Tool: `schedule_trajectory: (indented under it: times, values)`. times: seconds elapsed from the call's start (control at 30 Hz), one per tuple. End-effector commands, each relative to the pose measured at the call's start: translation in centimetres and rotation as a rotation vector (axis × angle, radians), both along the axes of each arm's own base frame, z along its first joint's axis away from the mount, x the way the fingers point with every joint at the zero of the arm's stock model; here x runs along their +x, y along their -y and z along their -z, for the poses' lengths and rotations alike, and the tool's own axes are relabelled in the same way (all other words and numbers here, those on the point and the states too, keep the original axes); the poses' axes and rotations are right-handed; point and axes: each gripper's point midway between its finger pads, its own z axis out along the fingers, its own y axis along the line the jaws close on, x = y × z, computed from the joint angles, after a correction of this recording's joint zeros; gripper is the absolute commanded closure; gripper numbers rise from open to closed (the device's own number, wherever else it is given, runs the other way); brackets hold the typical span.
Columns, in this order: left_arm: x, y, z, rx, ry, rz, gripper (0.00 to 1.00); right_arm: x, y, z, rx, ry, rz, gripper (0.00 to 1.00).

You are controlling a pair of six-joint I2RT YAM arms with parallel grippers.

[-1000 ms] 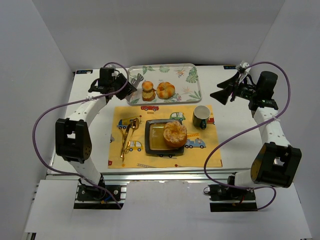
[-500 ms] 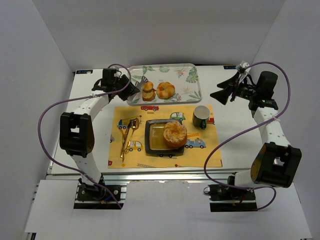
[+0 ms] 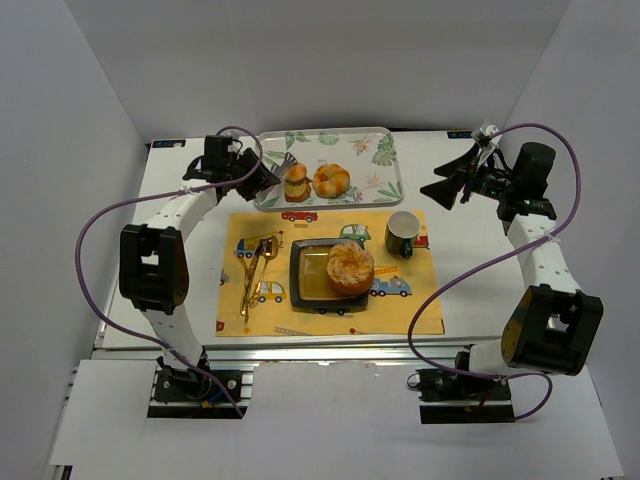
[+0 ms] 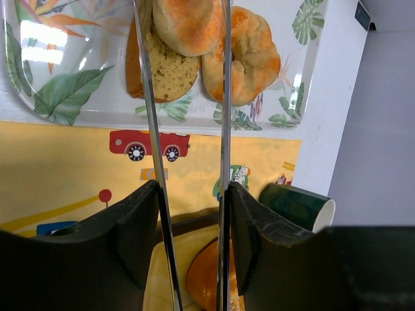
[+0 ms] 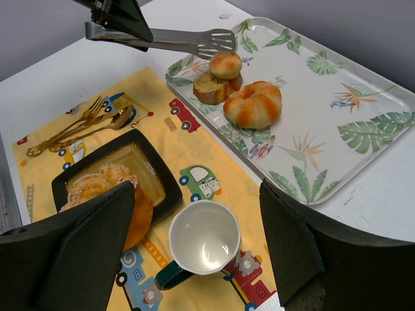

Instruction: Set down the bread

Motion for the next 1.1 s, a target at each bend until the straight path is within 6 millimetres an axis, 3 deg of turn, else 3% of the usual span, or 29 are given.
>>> schedule_trajectory:
  times: [0.0, 0.4, 0.63, 0.77, 0.9, 1.07]
  values:
    - [0.7, -0.1, -1.3, 0.011, 0.034, 0.019, 0.44, -0.2, -0.2, -0.6, -0.001, 0.031, -0.007, 0.18]
    - [0.5, 0.2, -0.4, 0.003, 0.013, 0.036, 0.48, -0.2, -0.2, -0.7, -0.001, 0.036, -0.009, 0.18]
    - [0.3, 0.7, -0.8, -0.029, 0.021, 0.049, 0.66, -0.2, -0.2, -0.7, 0.001, 0.037, -0.008, 0.18]
    - [0.4, 0.8, -1.3, -0.038, 0.035, 0.053, 0.82, -0.3, -0.2, -0.9, 0.001, 0.046, -0.011, 0.18]
    - [0.8, 0.9, -3.0, -0.051, 0.085, 0.047, 0.99, -0.4, -0.2, -1.0, 0.0, 0.048, -0.01, 0.18]
    - [1.4, 0.9, -5.7, -0.074, 0.16, 0.035, 1.0, -0.4, -0.2, -1.1, -0.001, 0.051, -0.01, 0.18]
